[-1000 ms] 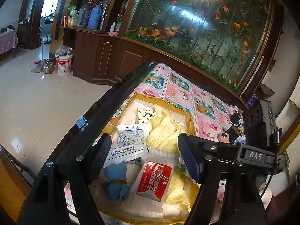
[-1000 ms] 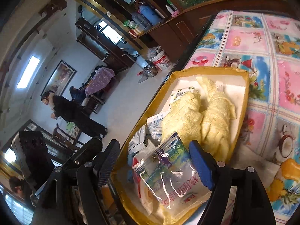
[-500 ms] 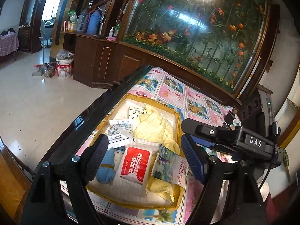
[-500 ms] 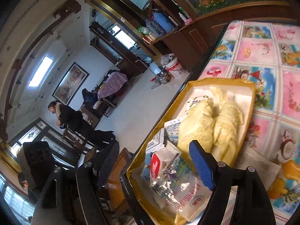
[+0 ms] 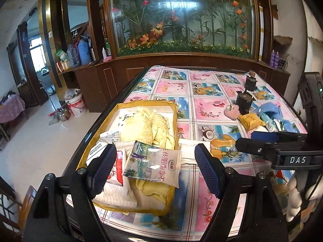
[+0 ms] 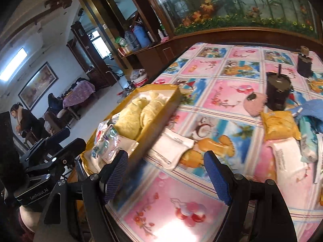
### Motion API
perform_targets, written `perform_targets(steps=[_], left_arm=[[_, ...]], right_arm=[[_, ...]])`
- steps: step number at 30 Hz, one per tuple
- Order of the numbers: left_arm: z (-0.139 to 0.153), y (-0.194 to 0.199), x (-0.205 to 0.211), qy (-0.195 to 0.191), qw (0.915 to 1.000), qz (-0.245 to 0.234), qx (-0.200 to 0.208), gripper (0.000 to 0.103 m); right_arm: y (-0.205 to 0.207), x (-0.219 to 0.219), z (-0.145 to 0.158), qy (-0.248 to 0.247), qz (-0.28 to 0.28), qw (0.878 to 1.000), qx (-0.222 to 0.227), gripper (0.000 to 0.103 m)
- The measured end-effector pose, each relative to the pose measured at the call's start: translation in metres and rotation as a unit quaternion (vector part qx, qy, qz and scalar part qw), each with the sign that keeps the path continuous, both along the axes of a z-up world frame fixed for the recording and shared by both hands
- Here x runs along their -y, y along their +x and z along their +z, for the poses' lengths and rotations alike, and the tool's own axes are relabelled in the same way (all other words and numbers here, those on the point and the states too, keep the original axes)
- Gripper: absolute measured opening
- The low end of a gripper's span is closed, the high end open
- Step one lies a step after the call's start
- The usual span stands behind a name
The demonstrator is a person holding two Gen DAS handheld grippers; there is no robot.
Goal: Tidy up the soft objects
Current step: 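Withdraw both tools from the box back over the table, then grasp the clear bag of coloured sticks with left tool while right tool grasps the yellow crackers bag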
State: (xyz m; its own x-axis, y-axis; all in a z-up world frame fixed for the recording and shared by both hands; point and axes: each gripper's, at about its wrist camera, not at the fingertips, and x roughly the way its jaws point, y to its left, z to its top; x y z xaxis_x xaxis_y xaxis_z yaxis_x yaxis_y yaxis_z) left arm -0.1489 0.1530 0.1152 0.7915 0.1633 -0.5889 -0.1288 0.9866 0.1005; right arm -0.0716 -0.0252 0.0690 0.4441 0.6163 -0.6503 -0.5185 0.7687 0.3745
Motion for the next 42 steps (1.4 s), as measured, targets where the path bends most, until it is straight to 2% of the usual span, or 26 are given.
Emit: perform_targets(steps=[8, 13, 31, 36, 39, 42], left_arm=[[-0.004, 0.005, 0.039, 0.049, 0.9984, -0.017, -0.021, 0.08], [-0.006, 0.01, 0.056, 0.075, 0.9965, -0.022, -0.029, 0.08], [-0.028, 0.041, 0.094, 0.095, 0.9913, -0.055, -0.072, 0.08], [-0.036, 0.055, 0.097, 0.077, 0.9902, -0.072, -0.091, 0.08], [-0.039, 0.067, 0.102, 0.037, 0.9877, -0.109, -0.106, 0.08], [-0.043, 0.085, 0.114, -0.005, 0.9809, -0.147, -0.128, 0.08]], right_arm=[[0.001, 0.077, -0.006, 0.004, -0.063, 0.998, -0.005, 0.08], [0.003, 0.106, -0.01, 0.007, -0.089, 0.996, -0.009, 0.08], [0.021, 0.169, -0.038, 0.014, -0.143, 0.989, -0.037, 0.08], [0.028, 0.184, -0.041, 0.022, -0.158, 0.986, -0.039, 0.08], [0.038, 0.203, -0.038, 0.038, -0.186, 0.981, -0.035, 0.08], [0.047, 0.222, -0.034, 0.051, -0.216, 0.975, -0.029, 0.08]])
